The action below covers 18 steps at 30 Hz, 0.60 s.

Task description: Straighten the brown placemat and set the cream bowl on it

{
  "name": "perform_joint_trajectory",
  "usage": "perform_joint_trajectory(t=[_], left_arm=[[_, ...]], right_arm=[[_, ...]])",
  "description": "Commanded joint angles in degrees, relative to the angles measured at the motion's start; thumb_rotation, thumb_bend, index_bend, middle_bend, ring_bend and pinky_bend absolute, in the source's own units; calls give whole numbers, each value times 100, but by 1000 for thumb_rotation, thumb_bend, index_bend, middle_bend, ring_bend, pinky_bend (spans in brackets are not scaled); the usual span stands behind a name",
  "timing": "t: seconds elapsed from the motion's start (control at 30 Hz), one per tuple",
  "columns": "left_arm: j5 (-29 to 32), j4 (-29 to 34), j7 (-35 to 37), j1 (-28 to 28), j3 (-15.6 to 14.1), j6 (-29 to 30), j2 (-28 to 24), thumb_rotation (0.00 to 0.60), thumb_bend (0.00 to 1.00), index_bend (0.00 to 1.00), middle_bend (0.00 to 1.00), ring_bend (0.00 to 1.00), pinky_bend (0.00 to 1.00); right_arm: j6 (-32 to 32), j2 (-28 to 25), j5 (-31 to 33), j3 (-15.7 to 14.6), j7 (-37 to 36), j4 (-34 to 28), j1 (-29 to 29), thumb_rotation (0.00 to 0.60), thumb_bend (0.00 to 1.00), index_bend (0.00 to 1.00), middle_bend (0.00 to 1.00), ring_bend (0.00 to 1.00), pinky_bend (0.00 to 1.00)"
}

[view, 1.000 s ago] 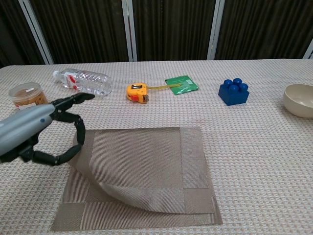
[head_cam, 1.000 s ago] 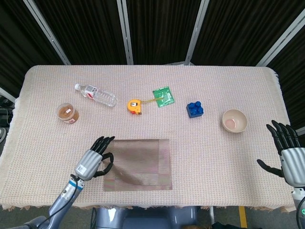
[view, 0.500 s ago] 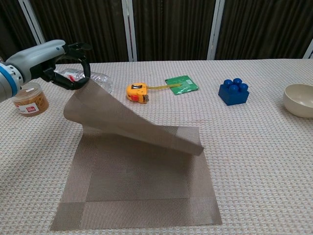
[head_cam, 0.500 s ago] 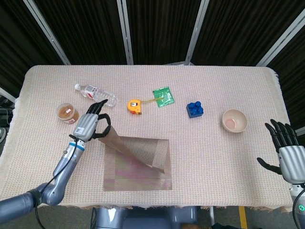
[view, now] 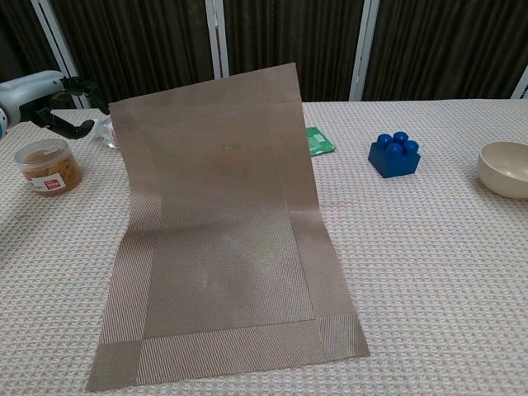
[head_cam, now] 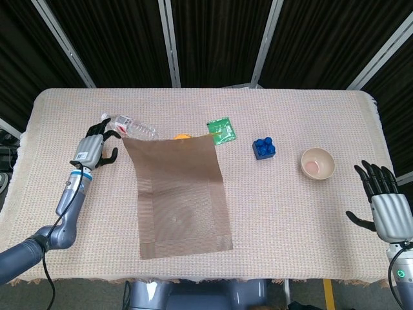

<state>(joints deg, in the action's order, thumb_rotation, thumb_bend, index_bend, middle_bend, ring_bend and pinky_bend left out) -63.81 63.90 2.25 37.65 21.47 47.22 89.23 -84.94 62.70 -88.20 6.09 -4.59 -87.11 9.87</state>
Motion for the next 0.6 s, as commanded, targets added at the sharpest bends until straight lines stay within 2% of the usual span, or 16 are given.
perform_joint_trajectory(t=[0.03,0.33,0.5,0.6], left_arm=[[-242,-48,150,-92,-129,258,-60,600,537,0,0,0,0],[-528,733,5,-500,-284,1091,-588,600,496,0,0,0,0],[-688,1649,-614,-1038,-516,1912,-1132,600,495,0,0,0,0],[-588,2542,-1157,-1552,-723,2549,-1470,600,495,0,0,0,0]], right_arm=[[-3,6,-27,-10,2,-7,5,600,44,0,0,0,0],[-98,-46,-231,-113,18,-101,-39,600,45,0,0,0,0],[5,-59,-632,-355,221,-212,7,600,45,0,0,0,0],[340,-93,-945,-561,248,-336,177,600,44,0,0,0,0]])
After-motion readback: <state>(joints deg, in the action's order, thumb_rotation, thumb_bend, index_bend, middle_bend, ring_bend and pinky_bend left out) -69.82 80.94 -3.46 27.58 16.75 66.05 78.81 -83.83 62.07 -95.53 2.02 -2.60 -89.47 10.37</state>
